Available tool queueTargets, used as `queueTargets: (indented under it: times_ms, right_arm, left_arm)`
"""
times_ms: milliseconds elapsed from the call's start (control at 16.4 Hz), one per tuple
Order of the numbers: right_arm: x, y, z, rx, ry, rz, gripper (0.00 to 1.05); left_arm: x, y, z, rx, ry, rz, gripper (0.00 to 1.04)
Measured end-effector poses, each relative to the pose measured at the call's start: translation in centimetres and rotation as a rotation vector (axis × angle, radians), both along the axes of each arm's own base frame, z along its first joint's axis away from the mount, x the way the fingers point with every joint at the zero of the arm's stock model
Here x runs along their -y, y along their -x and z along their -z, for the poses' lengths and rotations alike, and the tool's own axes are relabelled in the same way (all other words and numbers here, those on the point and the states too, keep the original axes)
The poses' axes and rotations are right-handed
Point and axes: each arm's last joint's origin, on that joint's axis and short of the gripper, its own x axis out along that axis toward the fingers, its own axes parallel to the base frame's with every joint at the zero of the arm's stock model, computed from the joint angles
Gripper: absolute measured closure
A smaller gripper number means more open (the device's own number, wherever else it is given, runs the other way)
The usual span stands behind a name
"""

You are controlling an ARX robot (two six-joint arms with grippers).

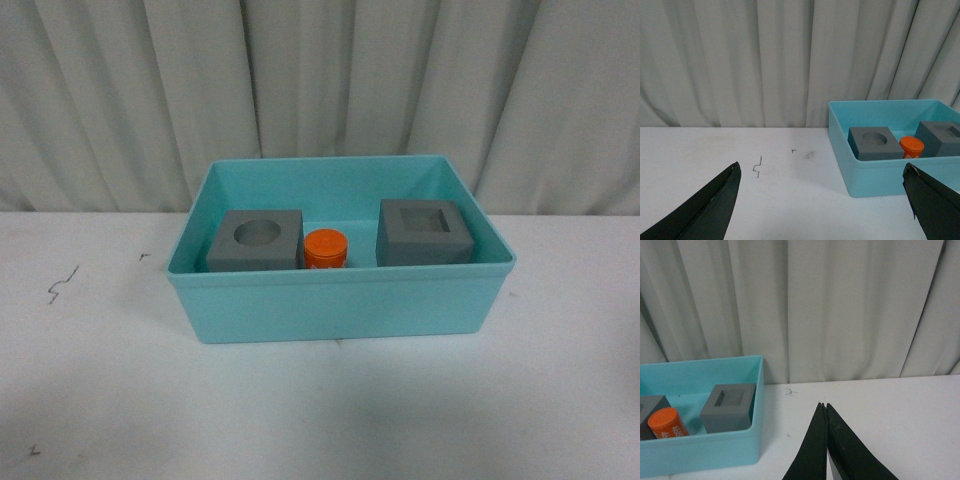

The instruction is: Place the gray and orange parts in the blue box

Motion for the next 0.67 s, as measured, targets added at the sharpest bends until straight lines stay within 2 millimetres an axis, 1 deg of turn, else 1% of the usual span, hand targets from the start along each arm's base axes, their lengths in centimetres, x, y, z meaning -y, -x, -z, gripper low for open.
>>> queueTargets:
  times_ms: [61,122,366,427,549,671]
  right_arm:
    - [1.3,1.7,1.0,-0.014,0.001,-0.006,1.03]
    - [1.5,2.0,1.0,-0.008,0.0,0.013,1.03]
    - [1.4,3.4,1.5,-0.009,0.0,-0.002,1.03]
    - [1.4,3.6,1.7,0.025,0.0,-0.002,1.03]
    - [1.4,4.0,2.5,-0.024,0.0,-0.002,1.03]
    - [1.4,4.6,2.0,0.012,0.0,-0.002,1.03]
  left_arm:
    - [0.0,0.0,0.0,0.001,0.0,0.0,0.07]
    - [0.0,0.0,0.0,0.0,0.0,-0.002,0.07]
    - [0.0,0.0,0.0,0.0,0.0,0.0,0.07]
    - [0.0,0.0,0.0,0.0,0.0,0.0,0.07]
    - [0.0,0.0,0.0,0.001,0.0,0.0,0.07]
    - [0.0,0.0,0.0,0.0,0.0,0.0,0.07]
